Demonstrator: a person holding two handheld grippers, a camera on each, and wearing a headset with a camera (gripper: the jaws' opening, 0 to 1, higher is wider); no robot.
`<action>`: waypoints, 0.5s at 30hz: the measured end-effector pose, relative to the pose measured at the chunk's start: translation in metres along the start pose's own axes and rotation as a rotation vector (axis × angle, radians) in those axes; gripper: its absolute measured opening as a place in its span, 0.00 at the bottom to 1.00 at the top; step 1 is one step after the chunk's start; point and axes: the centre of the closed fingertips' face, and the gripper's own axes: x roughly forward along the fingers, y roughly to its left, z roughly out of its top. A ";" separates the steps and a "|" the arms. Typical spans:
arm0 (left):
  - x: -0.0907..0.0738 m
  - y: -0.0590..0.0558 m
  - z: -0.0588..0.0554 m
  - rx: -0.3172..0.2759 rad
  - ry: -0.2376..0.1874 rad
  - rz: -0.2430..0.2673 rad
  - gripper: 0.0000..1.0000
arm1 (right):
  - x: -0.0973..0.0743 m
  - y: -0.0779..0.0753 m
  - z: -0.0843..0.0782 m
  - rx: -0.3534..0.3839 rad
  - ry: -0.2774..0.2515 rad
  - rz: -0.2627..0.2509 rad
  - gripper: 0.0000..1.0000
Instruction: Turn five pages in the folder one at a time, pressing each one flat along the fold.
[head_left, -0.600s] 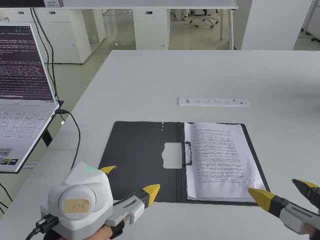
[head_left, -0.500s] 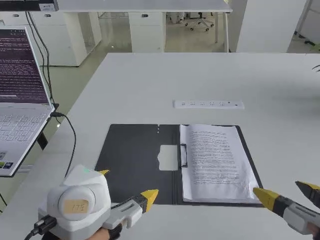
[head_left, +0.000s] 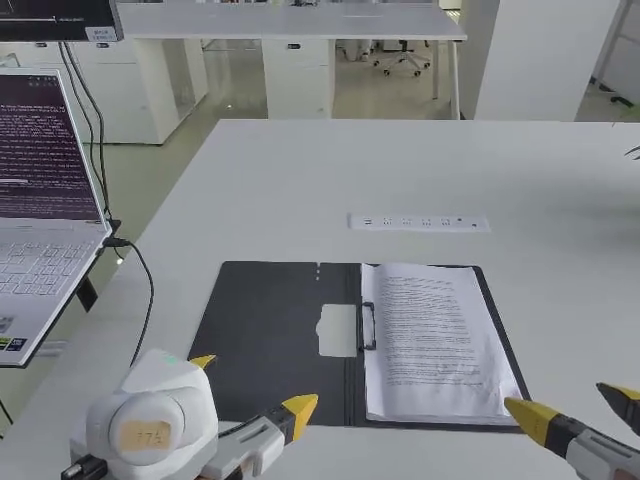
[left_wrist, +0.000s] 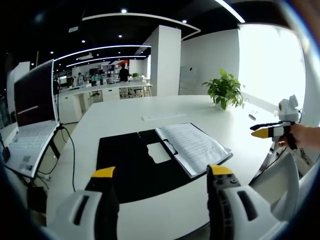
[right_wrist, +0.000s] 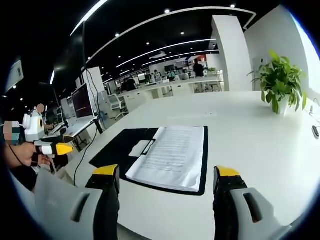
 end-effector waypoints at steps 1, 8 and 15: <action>0.000 0.000 0.000 -0.003 -0.001 0.002 0.73 | 0.000 0.000 0.000 0.005 0.000 0.002 0.77; -0.003 0.002 0.002 -0.009 -0.015 0.003 0.73 | -0.001 0.001 0.001 0.005 -0.010 0.005 0.78; -0.004 0.002 0.000 -0.011 -0.010 0.004 0.75 | -0.002 0.007 0.001 -0.011 -0.007 0.008 0.77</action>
